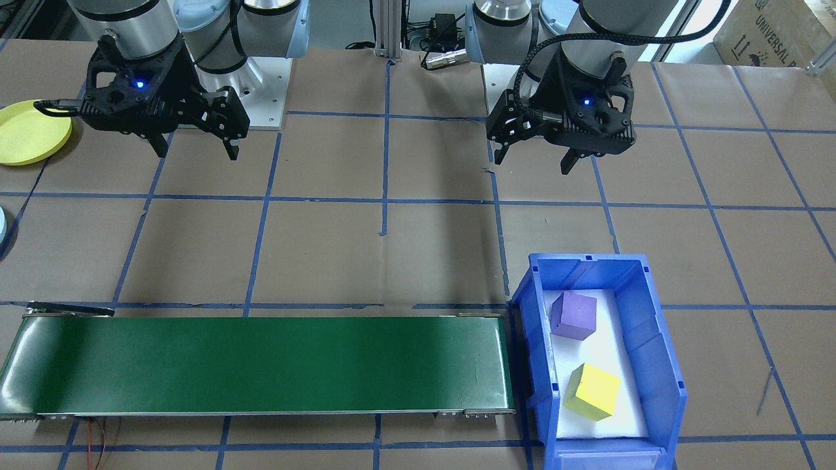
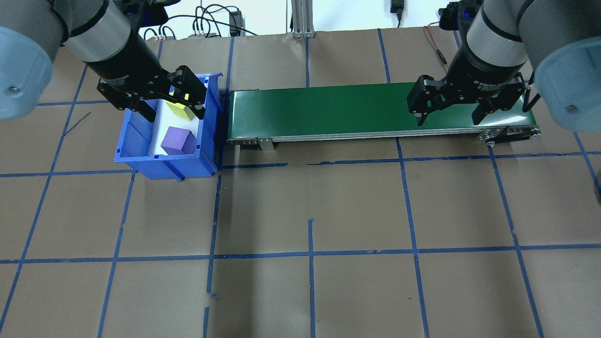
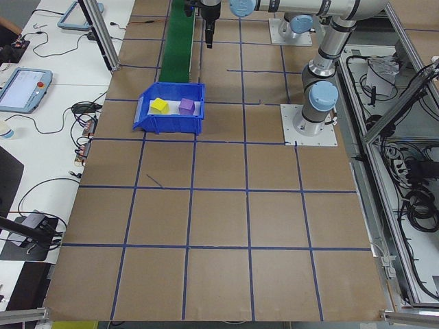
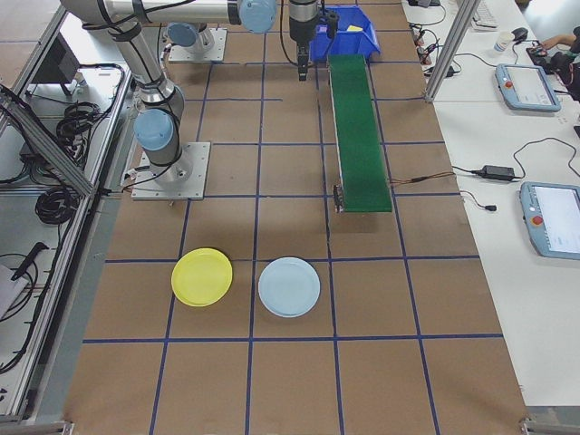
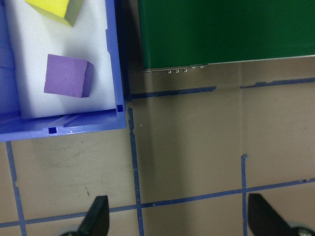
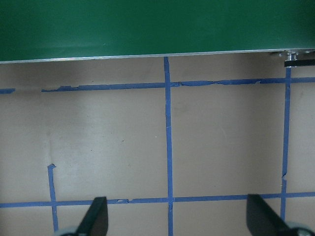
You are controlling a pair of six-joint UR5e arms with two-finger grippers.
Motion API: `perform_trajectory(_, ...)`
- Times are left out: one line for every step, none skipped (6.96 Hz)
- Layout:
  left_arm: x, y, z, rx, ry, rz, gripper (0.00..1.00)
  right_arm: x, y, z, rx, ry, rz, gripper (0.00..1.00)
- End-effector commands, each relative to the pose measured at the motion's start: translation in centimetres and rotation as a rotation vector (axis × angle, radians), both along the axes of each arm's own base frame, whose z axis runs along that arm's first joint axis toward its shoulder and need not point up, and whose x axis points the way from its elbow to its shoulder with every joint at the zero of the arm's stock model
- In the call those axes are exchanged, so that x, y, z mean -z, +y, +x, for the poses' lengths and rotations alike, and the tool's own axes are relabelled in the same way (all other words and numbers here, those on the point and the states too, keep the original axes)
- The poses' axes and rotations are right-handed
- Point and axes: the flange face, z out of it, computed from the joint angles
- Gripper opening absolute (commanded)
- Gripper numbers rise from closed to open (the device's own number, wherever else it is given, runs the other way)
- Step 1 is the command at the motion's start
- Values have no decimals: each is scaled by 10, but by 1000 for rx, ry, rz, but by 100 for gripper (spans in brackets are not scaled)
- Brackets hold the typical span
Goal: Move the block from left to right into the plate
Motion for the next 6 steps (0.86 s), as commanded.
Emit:
perform_trajectory(0,0,1,-4,-18,-4,100,0,0,0,1,0,0,100)
perform_trajectory(0,-2,3,-5,-18,-10,100,1,0,0,1,0,2,100)
perform_trajectory(-2,-6,12,-19,-18,-22,100,0,0,0,1,0,0,100)
perform_trajectory(-1,-10,24,-40,-17,-24,100,1,0,0,1,0,2,100)
perform_trajectory(0,-14,32,9,-18,-31,100,1,0,0,1,0,2,100)
perform_trajectory(4,-23,35,37,-20,-50,100,1,0,0,1,0,2,100)
